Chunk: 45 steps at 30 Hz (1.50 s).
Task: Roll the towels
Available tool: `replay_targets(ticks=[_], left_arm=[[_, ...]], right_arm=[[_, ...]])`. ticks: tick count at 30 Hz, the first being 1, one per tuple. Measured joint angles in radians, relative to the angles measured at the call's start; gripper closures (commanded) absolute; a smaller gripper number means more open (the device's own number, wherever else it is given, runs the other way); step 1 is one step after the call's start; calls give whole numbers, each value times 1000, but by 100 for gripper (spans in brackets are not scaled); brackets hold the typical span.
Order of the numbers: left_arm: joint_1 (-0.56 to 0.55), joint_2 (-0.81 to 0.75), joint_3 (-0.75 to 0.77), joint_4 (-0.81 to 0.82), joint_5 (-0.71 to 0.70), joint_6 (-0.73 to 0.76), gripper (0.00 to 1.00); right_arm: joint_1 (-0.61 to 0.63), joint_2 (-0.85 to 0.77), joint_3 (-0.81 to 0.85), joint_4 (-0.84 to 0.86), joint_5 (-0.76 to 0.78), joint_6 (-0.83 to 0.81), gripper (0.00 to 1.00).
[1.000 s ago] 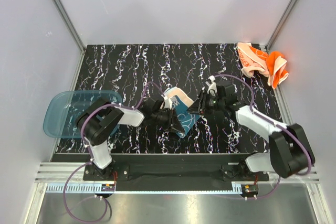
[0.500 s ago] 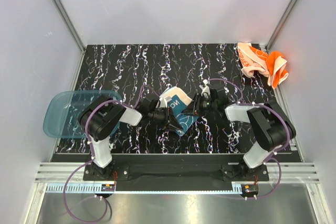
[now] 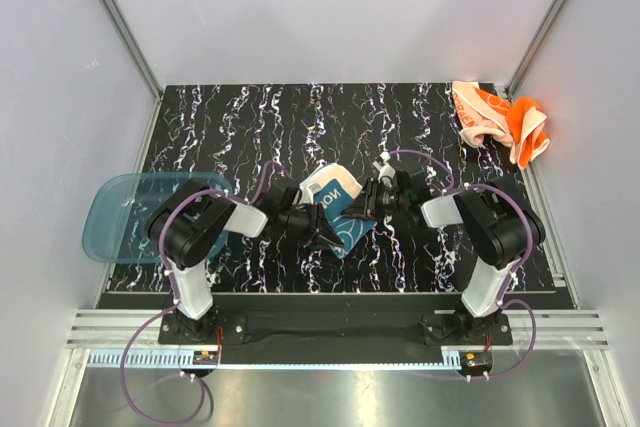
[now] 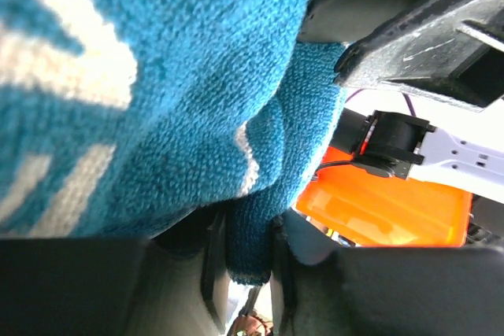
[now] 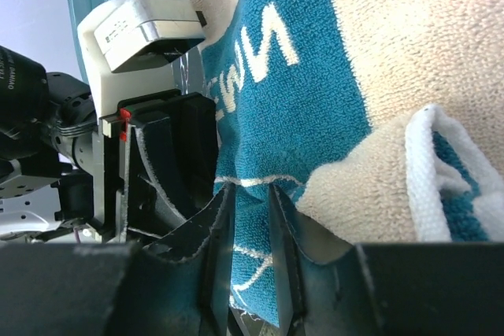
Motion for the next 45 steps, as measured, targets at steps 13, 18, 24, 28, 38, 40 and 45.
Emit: replay_targets(ticks=[13,18,24,28,38,40,45], left_arm=[[-63,-313,128,-621,-408,323,54],[-213,-415,249,-810,-673,472,49],[-403,-388,413,-856,-882,664,43],[-433,-288,451,-847,-949,737,42],[-449,-78,491,-835,-1039,838,41],[-451,-68,493,-829,-1052,845,40],[-453,-64,483,-807,-1075,855,38]], right_arm=[[-1,20,38,-28,-5,-63,71],[-1,26,43,-34,-8,-77,71],[-3,41,56,-35,-18,-83,72],[-3,47,61,-36,-23,-84,72],[-5,69,82,-38,-31,-92,73],[-7,72,86,-38,-32,-95,73],[-8,80,95,-38,-33,-98,73]])
